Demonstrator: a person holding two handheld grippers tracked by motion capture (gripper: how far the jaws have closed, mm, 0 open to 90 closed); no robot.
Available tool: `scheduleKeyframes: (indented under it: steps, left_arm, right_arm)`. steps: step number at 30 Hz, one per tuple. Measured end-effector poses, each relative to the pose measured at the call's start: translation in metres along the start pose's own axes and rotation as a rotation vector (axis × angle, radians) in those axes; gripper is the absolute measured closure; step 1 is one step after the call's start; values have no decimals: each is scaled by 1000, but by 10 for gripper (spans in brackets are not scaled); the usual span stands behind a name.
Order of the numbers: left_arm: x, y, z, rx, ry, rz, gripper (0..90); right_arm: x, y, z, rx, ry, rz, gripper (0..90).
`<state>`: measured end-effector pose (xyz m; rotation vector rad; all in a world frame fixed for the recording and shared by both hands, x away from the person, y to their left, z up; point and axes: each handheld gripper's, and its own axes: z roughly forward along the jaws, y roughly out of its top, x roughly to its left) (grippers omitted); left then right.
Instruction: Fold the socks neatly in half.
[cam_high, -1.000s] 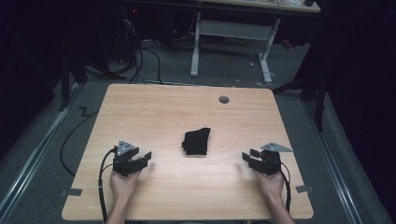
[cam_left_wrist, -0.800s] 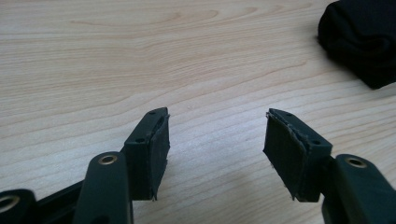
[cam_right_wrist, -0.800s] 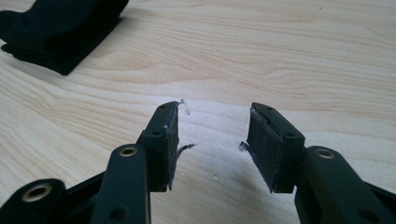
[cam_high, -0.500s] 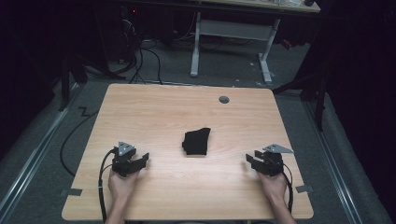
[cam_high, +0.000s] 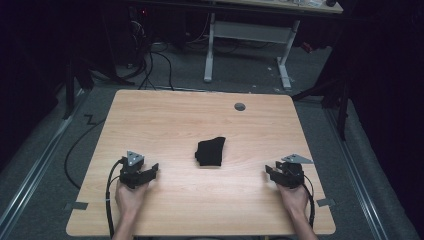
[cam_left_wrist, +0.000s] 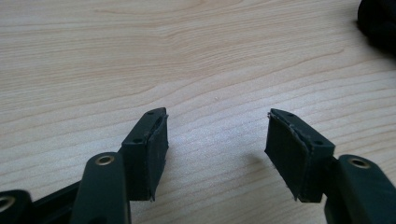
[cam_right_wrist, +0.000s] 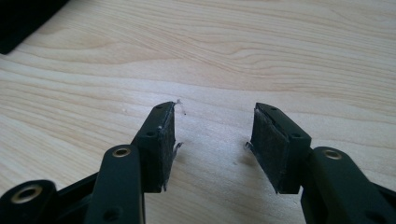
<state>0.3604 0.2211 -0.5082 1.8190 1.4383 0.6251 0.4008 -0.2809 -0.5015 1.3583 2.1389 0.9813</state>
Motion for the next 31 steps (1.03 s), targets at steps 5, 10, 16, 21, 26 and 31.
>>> scheduleKeyframes:
  steps: [5, 10, 16, 21, 26, 31]
  left_arm:
    - [-2, 0, 2, 25, 18, 26, 381]
    - [-3, 0, 2, 32, 30, 40, 361]
    - [-5, 0, 2, 38, 34, 51, 335]
    - [-5, 0, 2, 37, 33, 48, 328]
    - [-5, 0, 2, 37, 32, 49, 322]
    - [-5, 0, 2, 37, 32, 50, 321]
  right_arm:
    - [-2, -2, 2, 8, -18, 1, 487]
    - [-1, -4, 3, 0, -28, -24, 432]
    - [-1, -4, 3, 6, -40, -18, 388]
    - [-1, -4, 3, 6, -44, -13, 380]
    - [-2, -4, 3, 6, -44, -13, 373]
    - [-2, -4, 3, 7, -44, -13, 372]
